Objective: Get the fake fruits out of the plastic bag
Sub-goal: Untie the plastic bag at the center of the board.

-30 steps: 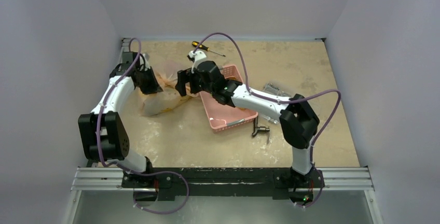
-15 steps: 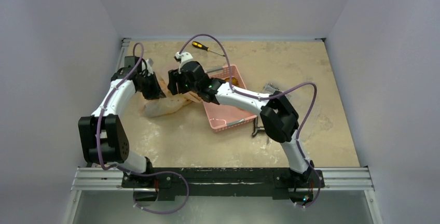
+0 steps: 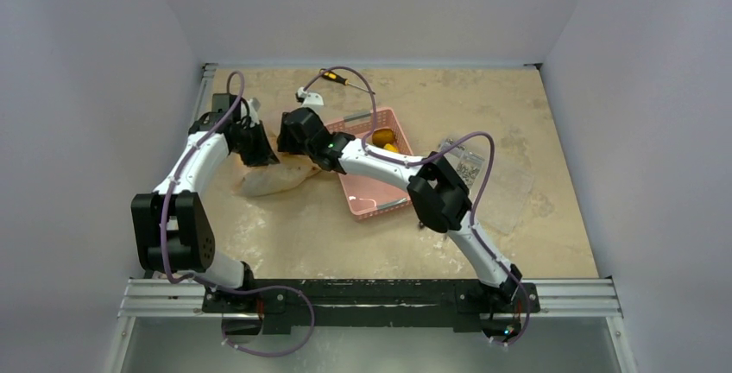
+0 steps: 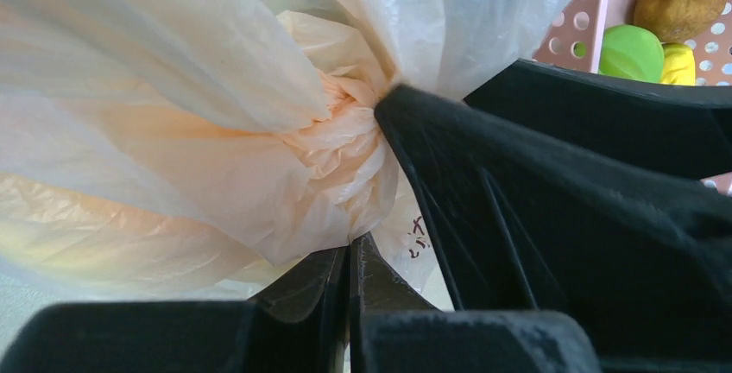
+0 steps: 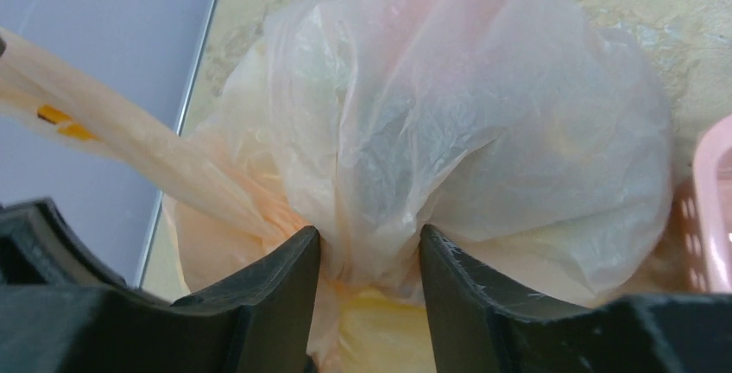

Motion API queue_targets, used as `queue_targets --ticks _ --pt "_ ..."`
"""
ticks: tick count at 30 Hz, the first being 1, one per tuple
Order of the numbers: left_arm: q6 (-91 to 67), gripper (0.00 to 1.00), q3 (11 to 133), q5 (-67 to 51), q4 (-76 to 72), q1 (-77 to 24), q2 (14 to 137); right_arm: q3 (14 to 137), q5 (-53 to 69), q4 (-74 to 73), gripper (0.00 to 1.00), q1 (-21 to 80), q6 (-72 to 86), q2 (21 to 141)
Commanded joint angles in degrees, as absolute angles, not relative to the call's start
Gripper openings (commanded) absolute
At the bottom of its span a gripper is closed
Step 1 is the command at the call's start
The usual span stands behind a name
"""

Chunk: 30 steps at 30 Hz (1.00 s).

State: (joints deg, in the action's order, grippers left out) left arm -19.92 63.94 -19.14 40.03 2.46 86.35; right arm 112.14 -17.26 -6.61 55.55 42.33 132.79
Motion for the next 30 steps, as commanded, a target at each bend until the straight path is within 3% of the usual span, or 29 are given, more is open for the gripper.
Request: queue_targets --ticks 1,7,10,13,20,30 --pt "-19.2 0.0 64.24 -19.98 40.65 1.2 84.29 118.47 -22.29 -6.86 0.42 56.32 47.32 134.4" --pt "-19.31 0.0 63.47 -17.28 40.83 -1.15 81.09 121.06 -26.57 -4.46 0.1 56.19 47.63 135.37" --pt "-20.13 0.0 63.06 -14.04 40.68 -1.23 78.44 121.79 -28.2 -1.87 0.0 55.39 47.0 134.91" --pt "-21.01 0.0 62.6 -10.73 40.5 -1.23 75.29 121.94 -24.09 2.46 0.0 53.29 47.72 135.25" --pt "-22.51 0.0 60.56 1.58 40.28 -1.15 66.27 125.62 -2.16 11.83 0.0 45.53 61.91 140.85" --pt "-23.54 0.0 57.52 7.82 37.98 -1.21 59.12 126.39 8.09 20.52 0.0 40.46 76.96 145.02"
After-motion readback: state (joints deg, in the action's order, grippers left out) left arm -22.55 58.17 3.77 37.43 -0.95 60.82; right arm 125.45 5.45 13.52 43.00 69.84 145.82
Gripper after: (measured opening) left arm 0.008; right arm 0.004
